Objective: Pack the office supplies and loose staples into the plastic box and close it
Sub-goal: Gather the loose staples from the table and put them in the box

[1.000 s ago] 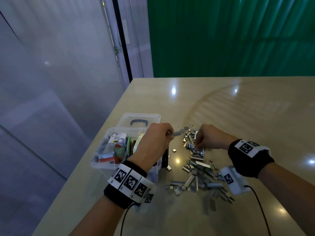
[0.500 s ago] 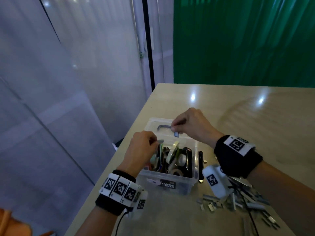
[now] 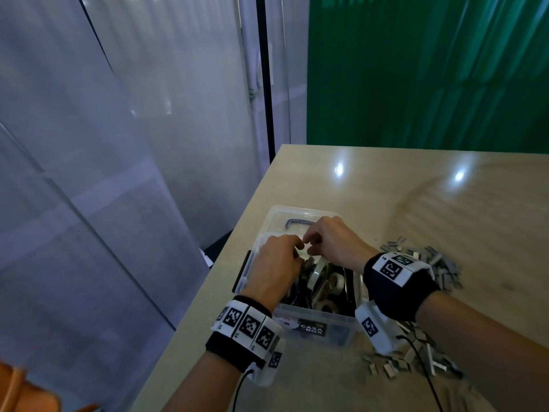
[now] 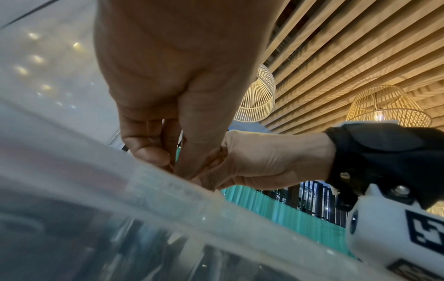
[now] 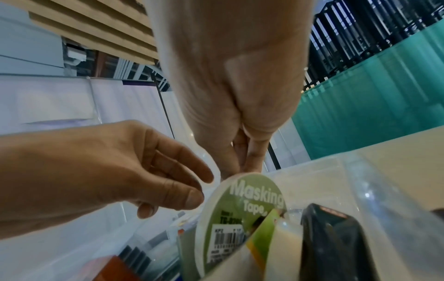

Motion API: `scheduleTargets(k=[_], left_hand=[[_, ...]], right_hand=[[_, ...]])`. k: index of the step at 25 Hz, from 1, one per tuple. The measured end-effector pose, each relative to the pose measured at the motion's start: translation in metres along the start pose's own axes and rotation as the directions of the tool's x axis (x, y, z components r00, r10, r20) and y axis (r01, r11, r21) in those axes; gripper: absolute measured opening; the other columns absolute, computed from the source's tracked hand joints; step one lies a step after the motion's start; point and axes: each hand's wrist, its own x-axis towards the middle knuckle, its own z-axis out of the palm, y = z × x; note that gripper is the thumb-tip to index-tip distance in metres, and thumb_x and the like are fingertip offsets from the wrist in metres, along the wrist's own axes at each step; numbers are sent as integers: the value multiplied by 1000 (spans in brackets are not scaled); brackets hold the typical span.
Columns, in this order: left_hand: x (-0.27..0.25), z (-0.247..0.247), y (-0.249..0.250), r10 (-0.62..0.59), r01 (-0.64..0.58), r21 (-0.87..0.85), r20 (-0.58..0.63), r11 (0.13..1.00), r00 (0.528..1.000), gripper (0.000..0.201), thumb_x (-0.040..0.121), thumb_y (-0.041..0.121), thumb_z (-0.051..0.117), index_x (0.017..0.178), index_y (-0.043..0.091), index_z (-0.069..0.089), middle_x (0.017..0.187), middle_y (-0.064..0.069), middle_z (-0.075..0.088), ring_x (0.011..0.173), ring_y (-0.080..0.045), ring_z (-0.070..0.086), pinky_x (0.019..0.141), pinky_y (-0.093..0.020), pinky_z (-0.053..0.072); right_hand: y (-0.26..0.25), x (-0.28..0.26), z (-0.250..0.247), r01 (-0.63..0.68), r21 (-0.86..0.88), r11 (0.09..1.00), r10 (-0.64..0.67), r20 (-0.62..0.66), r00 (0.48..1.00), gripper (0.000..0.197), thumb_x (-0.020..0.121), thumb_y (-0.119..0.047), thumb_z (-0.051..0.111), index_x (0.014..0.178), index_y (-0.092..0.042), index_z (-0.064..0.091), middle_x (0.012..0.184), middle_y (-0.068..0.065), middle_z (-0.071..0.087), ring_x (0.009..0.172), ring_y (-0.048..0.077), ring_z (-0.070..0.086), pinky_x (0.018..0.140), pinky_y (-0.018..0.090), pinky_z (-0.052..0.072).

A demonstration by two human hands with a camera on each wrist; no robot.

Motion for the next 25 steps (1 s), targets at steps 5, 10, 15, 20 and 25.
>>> scheduleTargets(k=[5,10,15,20,25], left_hand=[[6,-4,3,5,-4,19,-73,1000,997,23,92,20,63,114,23,71,103,1,74,90,-16,68,83,-36,57],[12,-2,32,46,-48,-23,-86,999,995,22,92,23,63,112,21,71,104,0,73,85,-17,68,82,-38,58],[20,20,76,123,-127,-57,-56,990,991,21,90,23,64,110,22,72,100,3,73,89,-16,67,86,-39,56],[16,52,130,222,-220,-89,10,971,975,17,89,24,66,104,22,73,94,2,73,84,-17,67,80,-39,57],[-22,117,177,309,-302,-75,333,950,891,13,88,23,64,98,21,72,94,-3,70,87,-22,66,79,-40,56]], right_hand=[[8,-4,-19,-15,4,1000,15,-36,999,18,87,2,71,100,-9,79,93,7,76,80,10,70,71,19,56],[21,-24,-47,-23,62,998,24,-21,999,16,87,-6,75,101,-12,79,94,3,76,83,8,70,75,17,55],[54,-55,-74,-43,64,997,44,-10,999,17,83,-9,79,99,-14,80,91,-2,77,81,4,70,76,16,55],[108,-103,-98,-146,30,989,144,63,988,10,82,-12,79,84,-23,79,80,-8,75,71,1,68,67,21,53],[169,-162,-84,-294,-150,944,328,330,885,11,83,-26,80,93,-27,75,84,-11,69,71,1,59,68,24,42]])
